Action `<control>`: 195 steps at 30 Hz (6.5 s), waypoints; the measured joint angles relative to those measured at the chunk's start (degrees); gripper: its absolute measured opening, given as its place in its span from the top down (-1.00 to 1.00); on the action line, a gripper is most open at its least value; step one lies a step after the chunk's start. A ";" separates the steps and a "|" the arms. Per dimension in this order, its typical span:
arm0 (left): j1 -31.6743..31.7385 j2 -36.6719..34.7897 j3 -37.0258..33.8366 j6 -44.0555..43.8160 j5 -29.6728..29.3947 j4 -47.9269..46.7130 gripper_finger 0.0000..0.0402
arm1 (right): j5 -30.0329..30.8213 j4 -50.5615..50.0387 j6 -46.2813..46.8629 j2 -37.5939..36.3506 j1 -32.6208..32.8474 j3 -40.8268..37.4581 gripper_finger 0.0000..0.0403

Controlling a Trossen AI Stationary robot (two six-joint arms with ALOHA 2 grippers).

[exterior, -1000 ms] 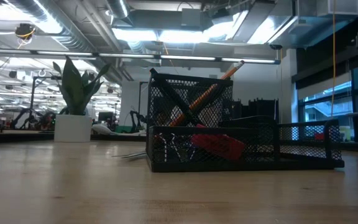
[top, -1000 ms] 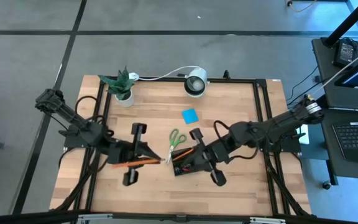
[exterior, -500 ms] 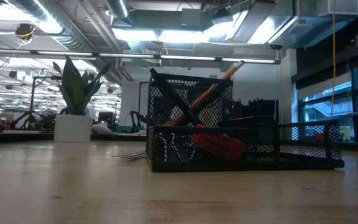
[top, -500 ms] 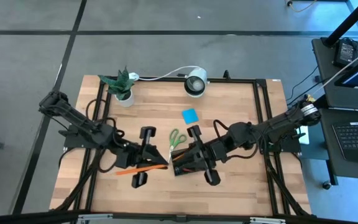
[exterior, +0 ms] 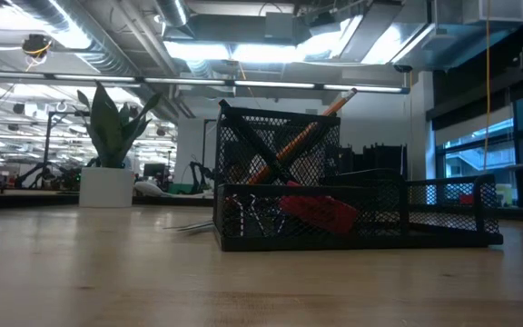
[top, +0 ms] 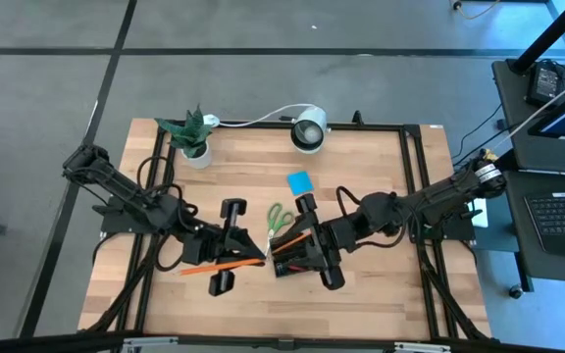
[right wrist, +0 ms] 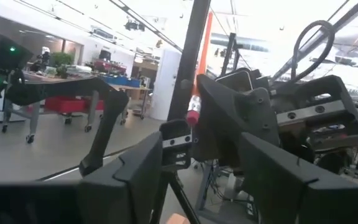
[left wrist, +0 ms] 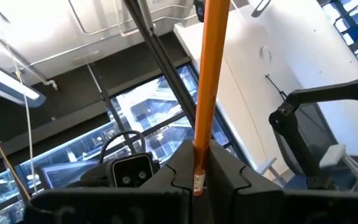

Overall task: Pick and place office supplies into organizer
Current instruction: Put the pencil into the desk organizer, then put the scissors into the desk organizer

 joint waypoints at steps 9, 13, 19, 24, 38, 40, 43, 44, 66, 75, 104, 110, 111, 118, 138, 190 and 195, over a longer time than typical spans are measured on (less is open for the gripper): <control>0.38 0.00 0.00 3.67 -0.85 0.00 0.94 | 6.25 3.18 0.36 0.00 -0.04 0.02 -0.12; 1.90 0.00 0.00 3.61 -1.67 0.00 0.94 | 6.12 4.23 0.81 -0.02 0.03 0.05 -0.12; 4.66 0.00 0.00 2.73 -0.68 -0.02 0.94 | 6.10 4.57 2.41 0.44 0.00 0.07 -0.12; 5.70 0.00 0.00 0.96 1.57 -0.02 0.93 | 6.08 4.72 3.09 0.81 0.00 0.04 -0.11; 5.62 0.00 0.00 0.90 1.75 -0.03 0.92 | 6.08 5.62 2.93 0.81 0.00 0.05 0.29; 5.62 0.00 0.00 0.87 1.76 -0.04 0.92 | 6.04 5.56 2.90 0.81 0.00 0.05 0.33; 5.62 0.00 0.00 0.90 1.76 -0.03 0.92 | 5.97 5.57 3.02 0.81 0.00 0.05 0.39; 5.62 0.00 0.00 0.94 1.76 -0.02 0.92 | 5.96 5.51 3.02 0.81 0.00 0.05 0.41; 5.57 0.00 0.00 0.12 1.53 -0.09 0.87 | 6.12 5.15 3.06 0.81 0.00 0.06 0.88; 5.52 -0.41 0.00 -7.86 -1.15 -4.69 0.45 | 8.10 4.73 0.30 0.80 0.04 0.04 0.91; -6.40 -14.32 -0.02 -74.10 -21.88 -81.54 0.20 | 17.81 -89.37 24.61 -14.46 1.15 18.85 0.90; -6.09 -13.97 -0.02 -76.08 -21.19 -83.49 0.22 | 9.01 -96.49 25.71 -9.37 -1.51 20.63 0.90; -5.91 -13.97 -0.02 -76.12 -21.22 -83.49 0.22 | 8.02 -96.75 25.38 -8.13 -2.03 20.63 0.90; -4.45 -13.99 -0.02 -76.33 -21.02 -83.47 0.22 | 6.89 -99.13 18.55 -0.14 -5.74 20.63 0.90; -4.46 -13.99 -0.02 -75.19 -20.96 -83.78 0.22 | 3.45 -97.04 8.02 12.99 -7.72 20.59 0.89; 1.87 21.93 0.02 -99.70 -19.47 -71.29 0.22 | 8.66 -97.37 25.70 -6.63 -7.89 25.35 0.07; 1.73 26.17 0.01 -103.63 -19.99 -69.43 0.22 | 8.68 -97.39 24.97 -6.34 -7.89 25.35 0.07</control>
